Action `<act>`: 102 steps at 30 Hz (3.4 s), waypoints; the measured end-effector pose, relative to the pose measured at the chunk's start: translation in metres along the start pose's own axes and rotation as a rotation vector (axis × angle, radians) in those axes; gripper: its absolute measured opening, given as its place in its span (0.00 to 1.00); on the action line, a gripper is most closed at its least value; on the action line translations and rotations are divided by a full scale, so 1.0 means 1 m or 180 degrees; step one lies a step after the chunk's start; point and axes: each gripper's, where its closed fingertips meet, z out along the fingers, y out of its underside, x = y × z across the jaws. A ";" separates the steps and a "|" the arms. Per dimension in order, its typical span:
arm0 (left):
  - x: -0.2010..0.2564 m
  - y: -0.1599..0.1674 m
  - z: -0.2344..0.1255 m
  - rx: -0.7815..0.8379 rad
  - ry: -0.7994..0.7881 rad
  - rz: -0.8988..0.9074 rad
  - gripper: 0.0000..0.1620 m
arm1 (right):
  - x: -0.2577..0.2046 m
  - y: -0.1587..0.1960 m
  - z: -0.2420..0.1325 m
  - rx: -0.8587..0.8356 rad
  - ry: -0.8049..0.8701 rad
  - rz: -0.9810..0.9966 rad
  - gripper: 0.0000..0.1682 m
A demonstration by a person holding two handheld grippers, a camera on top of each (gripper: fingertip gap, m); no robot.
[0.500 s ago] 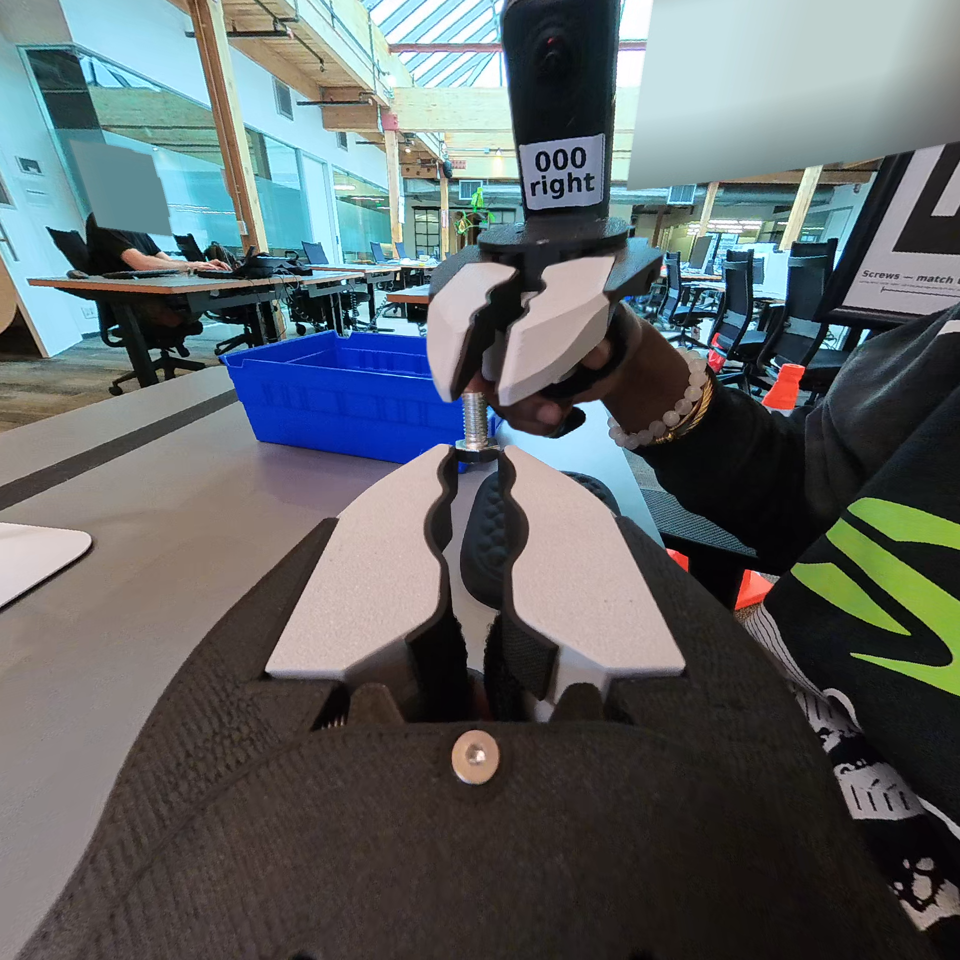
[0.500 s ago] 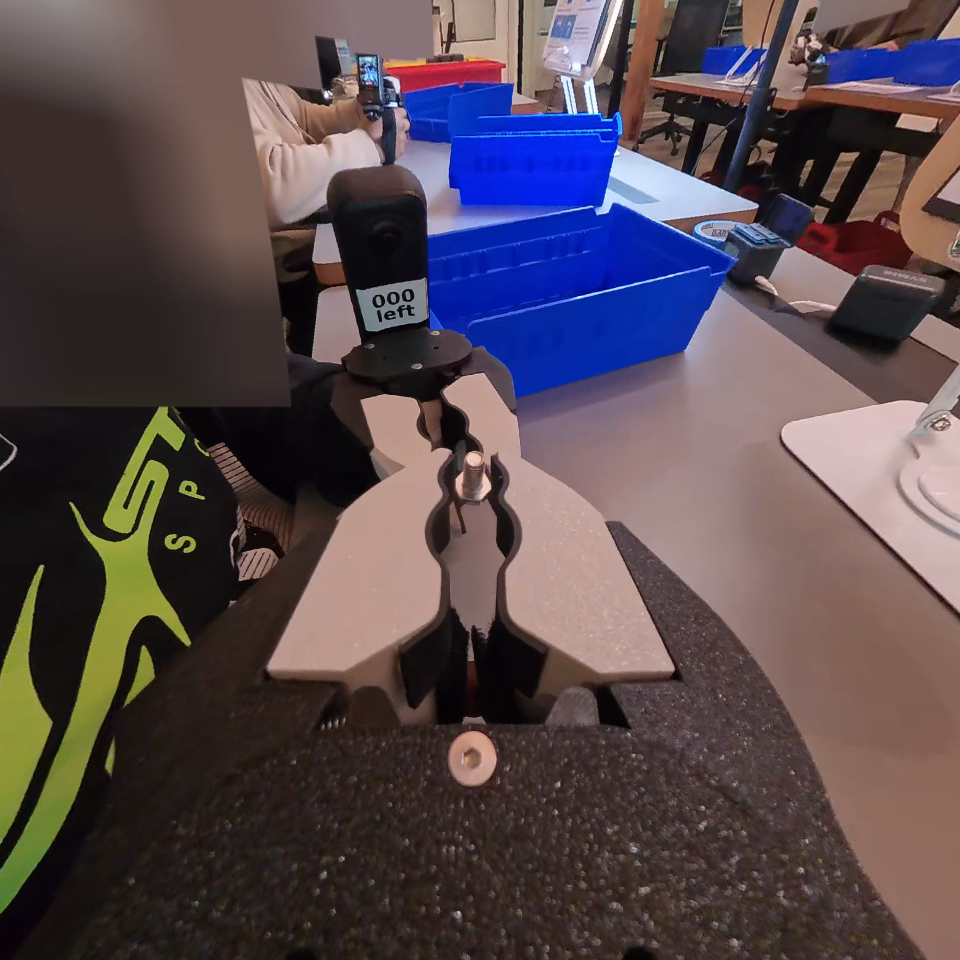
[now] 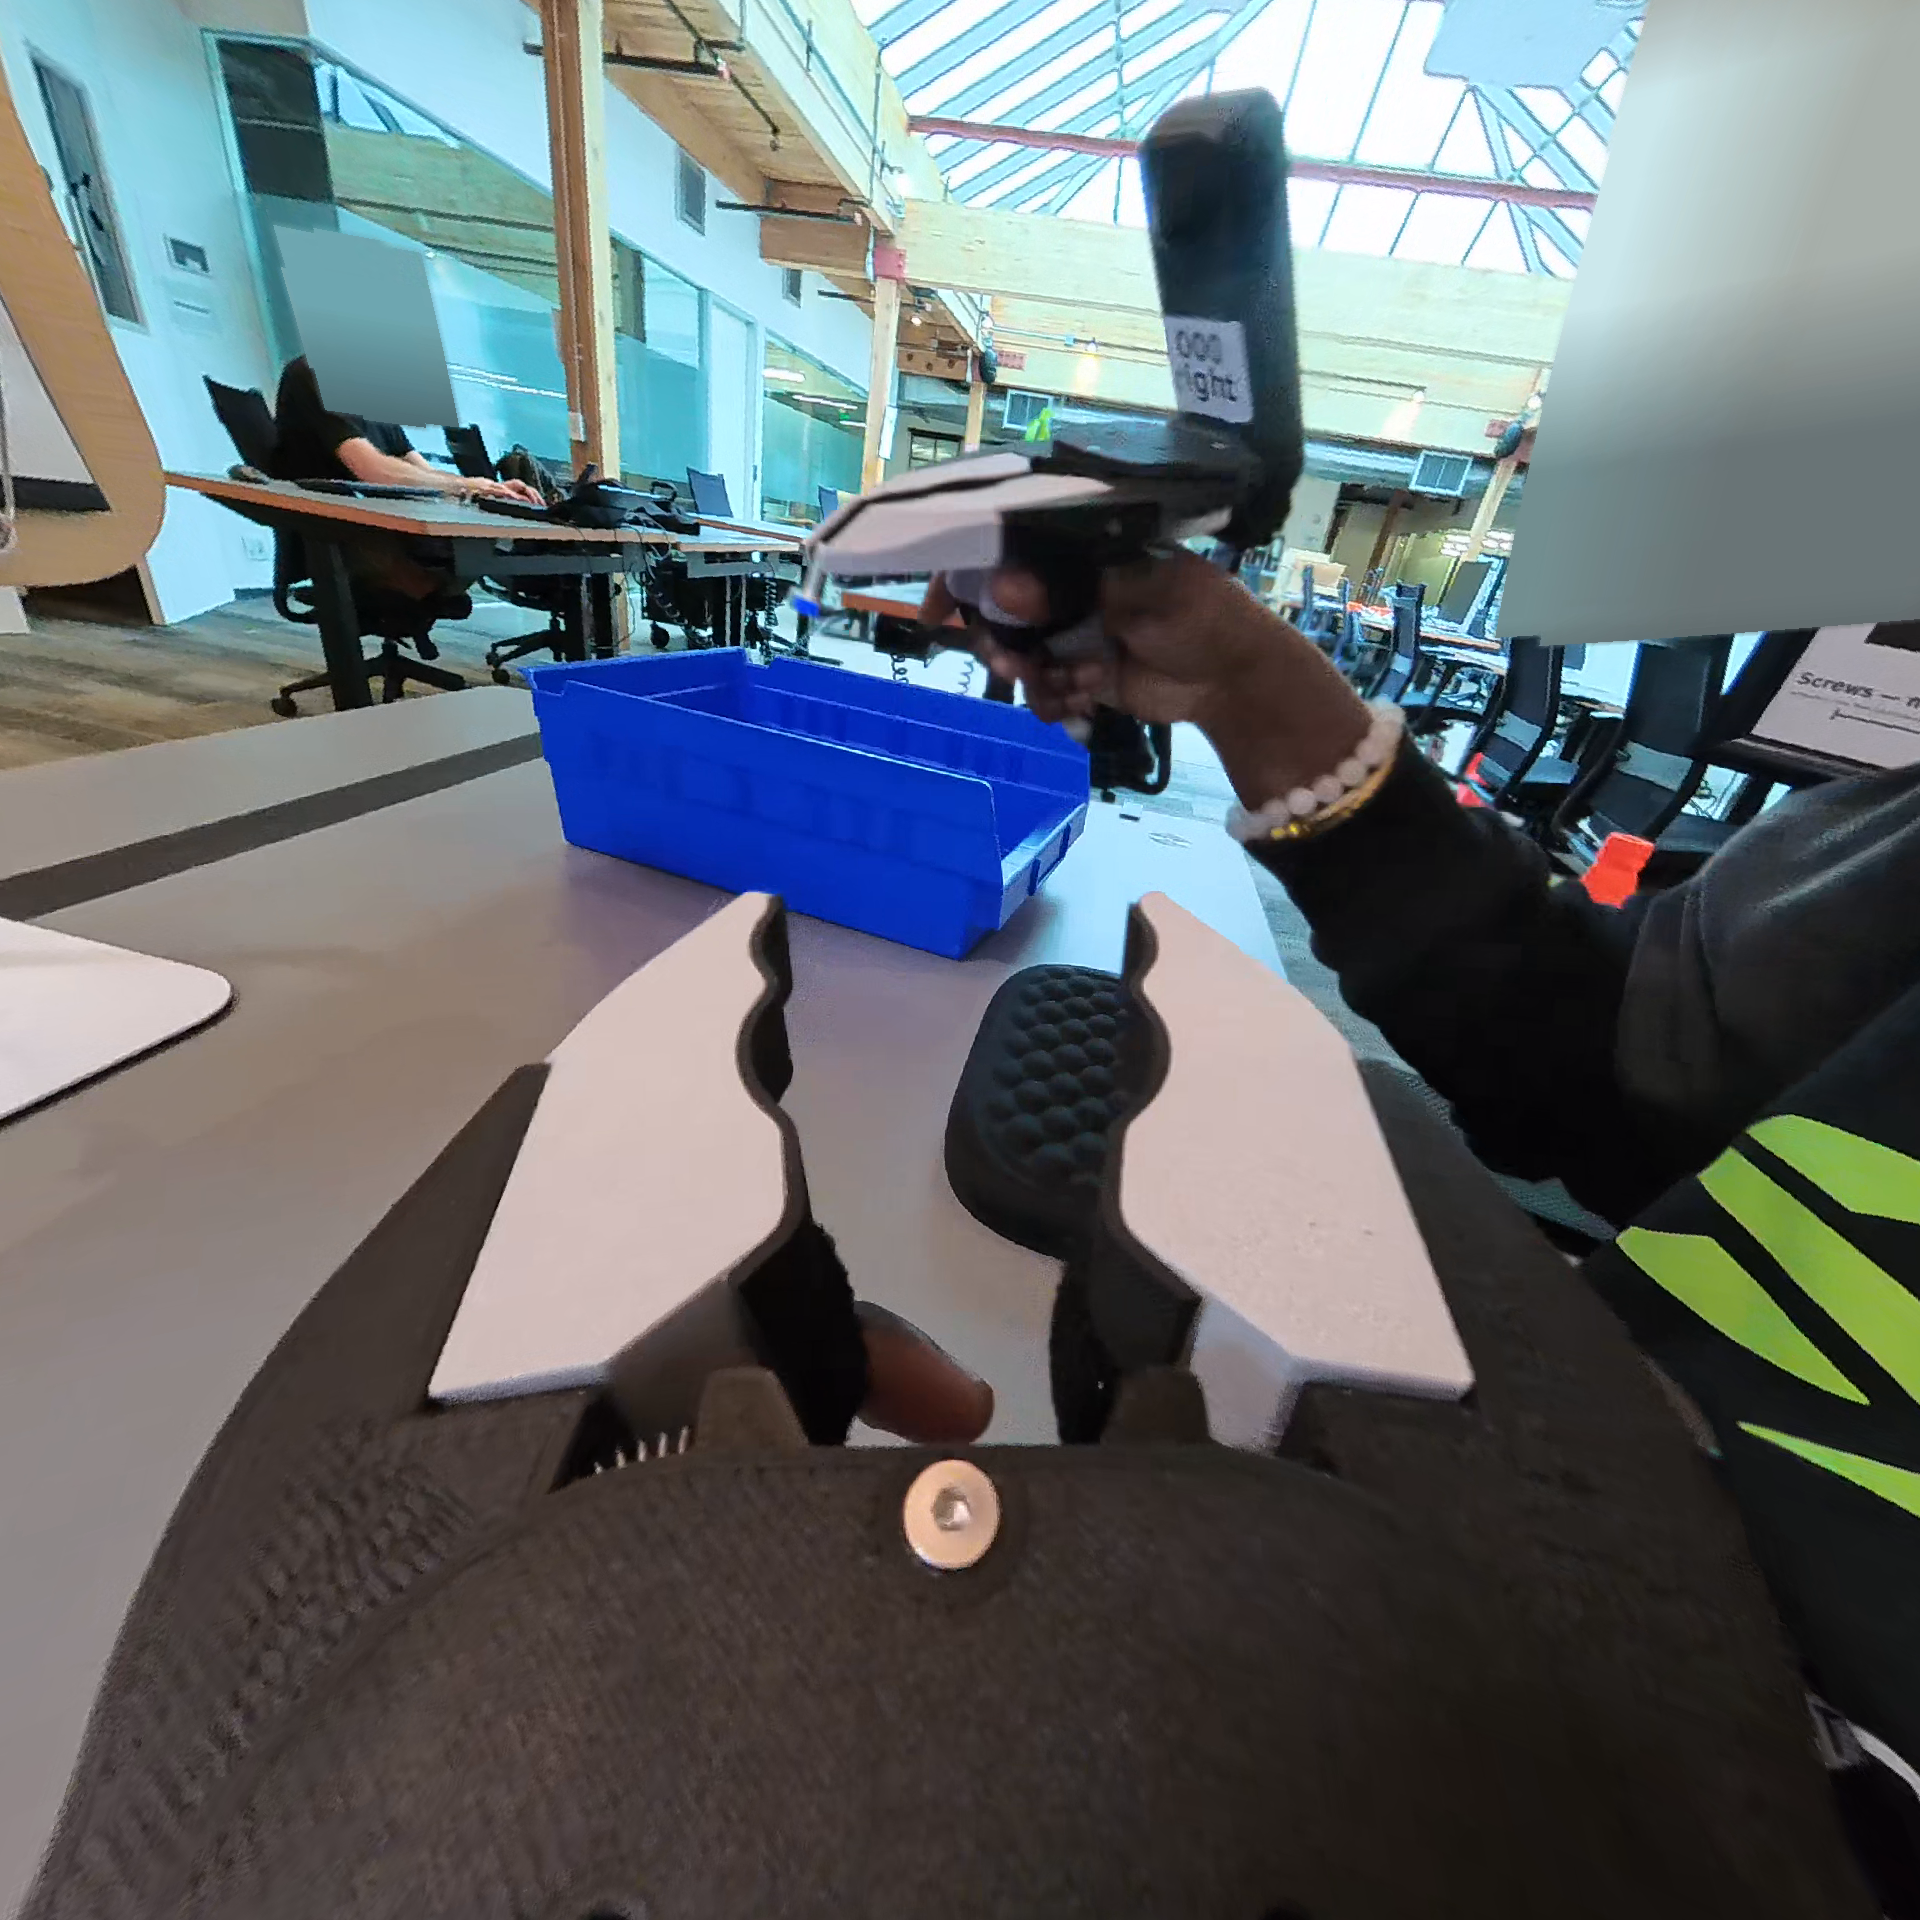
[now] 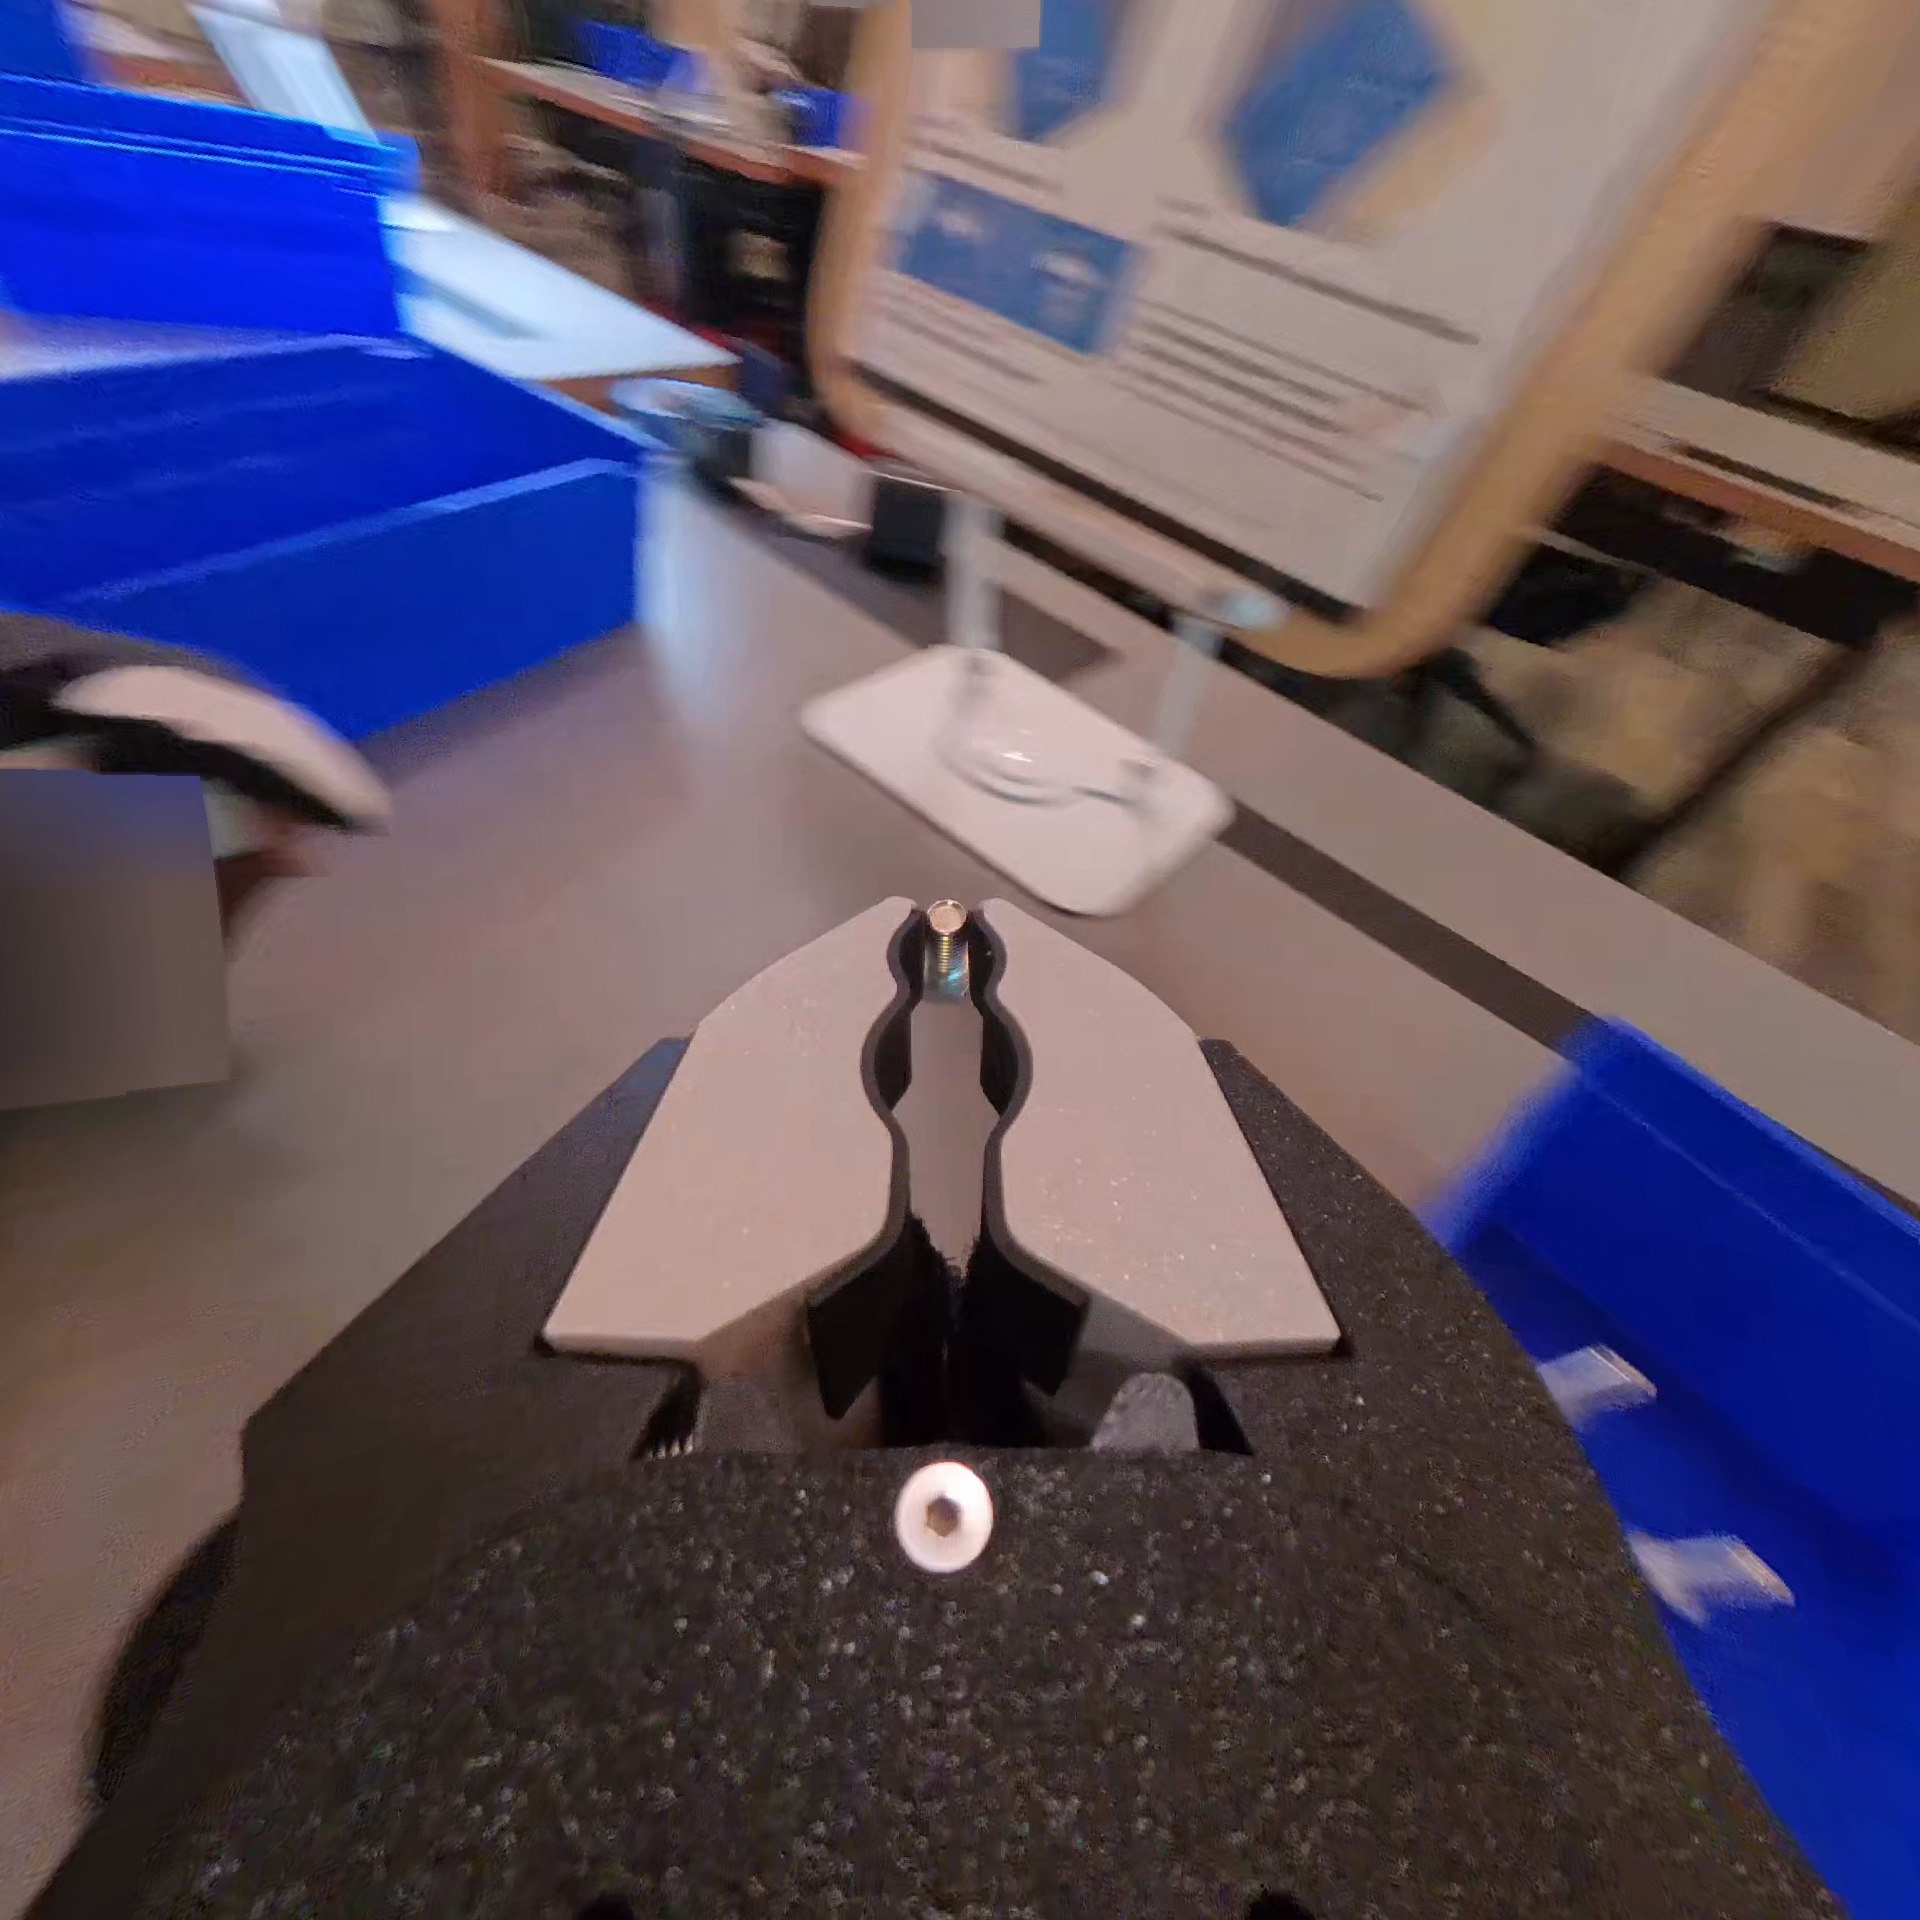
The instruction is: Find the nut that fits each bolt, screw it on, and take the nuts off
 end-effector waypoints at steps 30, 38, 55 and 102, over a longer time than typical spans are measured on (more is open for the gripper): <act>0.001 0.007 0.001 -0.0137 0.0009 0.0092 0.36 | 0.196 0.213 0.006 -0.1676 0.1336 0.1332 0.05; 0.000 0.006 0.000 -0.0136 -0.0010 0.0118 0.36 | 0.186 0.147 -0.009 -0.0995 0.1448 0.1169 0.12; -0.010 -0.047 -0.047 -0.0048 -0.0450 0.0394 0.35 | -0.079 0.032 -0.009 0.0707 -0.0245 0.0217 0.40; -0.262 0.049 -0.341 -0.4564 -0.2455 -0.1008 0.10 | -0.092 0.067 0.002 0.0777 -0.0542 0.0537 0.40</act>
